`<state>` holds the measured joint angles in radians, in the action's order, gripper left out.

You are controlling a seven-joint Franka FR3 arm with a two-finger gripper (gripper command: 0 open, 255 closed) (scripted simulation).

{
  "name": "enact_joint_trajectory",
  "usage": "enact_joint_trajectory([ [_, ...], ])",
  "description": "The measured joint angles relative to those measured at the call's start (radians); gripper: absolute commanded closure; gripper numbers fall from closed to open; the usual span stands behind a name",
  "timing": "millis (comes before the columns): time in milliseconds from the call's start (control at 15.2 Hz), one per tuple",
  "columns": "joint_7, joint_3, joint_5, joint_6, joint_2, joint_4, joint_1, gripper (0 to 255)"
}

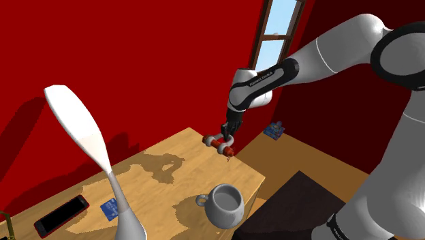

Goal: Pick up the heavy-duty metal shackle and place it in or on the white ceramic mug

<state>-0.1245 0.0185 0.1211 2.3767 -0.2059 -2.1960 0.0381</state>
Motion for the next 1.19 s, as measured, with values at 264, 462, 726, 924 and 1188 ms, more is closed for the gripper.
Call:
enact_joint_trajectory([
  [264, 0.064, -0.027, 0.001, 0.043, 0.096, -0.134, 0.041, 255],
  [462, 0.118, -0.055, 0.005, 0.077, 0.148, -0.215, 0.074, 255],
  [726, 0.189, -0.097, 0.02, 0.119, 0.231, -0.334, 0.117, 255],
  [924, 0.251, -0.138, 0.039, 0.142, 0.292, -0.412, 0.156, 255],
  [1188, 0.308, -0.178, 0.059, 0.174, 0.32, -0.466, 0.193, 255],
])
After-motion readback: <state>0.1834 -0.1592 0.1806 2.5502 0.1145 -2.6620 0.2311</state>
